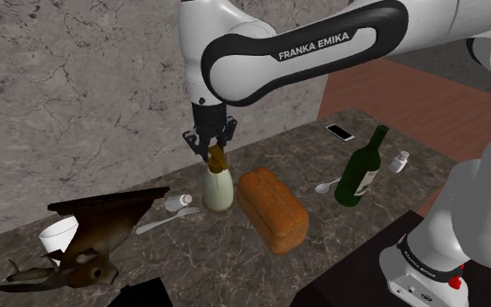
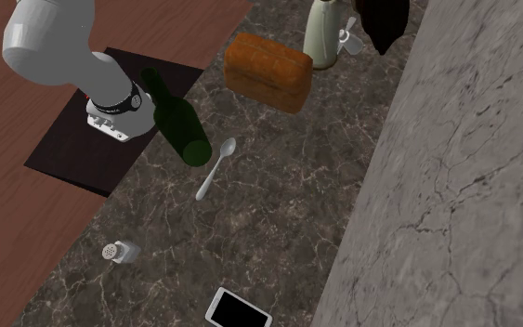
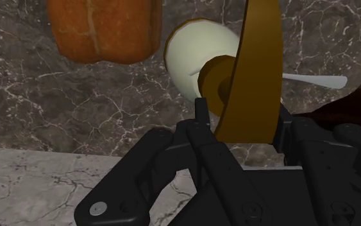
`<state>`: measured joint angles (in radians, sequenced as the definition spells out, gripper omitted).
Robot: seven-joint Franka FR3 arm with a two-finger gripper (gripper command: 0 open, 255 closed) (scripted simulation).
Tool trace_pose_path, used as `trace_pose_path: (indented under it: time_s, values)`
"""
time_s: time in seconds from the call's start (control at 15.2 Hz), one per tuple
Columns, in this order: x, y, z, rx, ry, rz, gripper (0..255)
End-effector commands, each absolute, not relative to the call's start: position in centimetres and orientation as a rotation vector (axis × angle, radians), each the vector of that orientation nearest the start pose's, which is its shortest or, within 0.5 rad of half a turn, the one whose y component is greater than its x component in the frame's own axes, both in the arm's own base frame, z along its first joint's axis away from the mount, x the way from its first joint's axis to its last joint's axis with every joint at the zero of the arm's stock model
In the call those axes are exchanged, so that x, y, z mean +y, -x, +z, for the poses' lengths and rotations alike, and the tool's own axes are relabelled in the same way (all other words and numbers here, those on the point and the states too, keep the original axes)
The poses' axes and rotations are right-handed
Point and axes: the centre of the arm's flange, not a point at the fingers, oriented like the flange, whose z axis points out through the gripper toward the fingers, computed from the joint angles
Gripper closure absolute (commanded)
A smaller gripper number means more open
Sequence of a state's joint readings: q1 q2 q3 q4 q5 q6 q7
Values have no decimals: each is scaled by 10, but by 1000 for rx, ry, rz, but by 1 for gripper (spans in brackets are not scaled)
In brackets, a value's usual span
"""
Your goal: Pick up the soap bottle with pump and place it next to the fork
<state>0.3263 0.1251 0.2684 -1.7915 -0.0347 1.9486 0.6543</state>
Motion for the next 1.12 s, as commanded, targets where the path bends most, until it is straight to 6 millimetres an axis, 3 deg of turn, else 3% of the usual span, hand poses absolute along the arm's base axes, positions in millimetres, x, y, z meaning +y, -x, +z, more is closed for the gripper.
trace_pose_path:
  time_s: [0.0, 0.4, 0.92, 0.99, 1.06]
  values:
    - [329, -503, 472, 78, 3118, -47, 255]
    - [329, -503, 439, 78, 3118, -47, 255]
    - [329, -503, 439, 78, 3118, -47, 255]
    - [329, -502, 439, 78, 3118, -47, 0]
    - [329, -502, 439, 78, 3118, -47, 0]
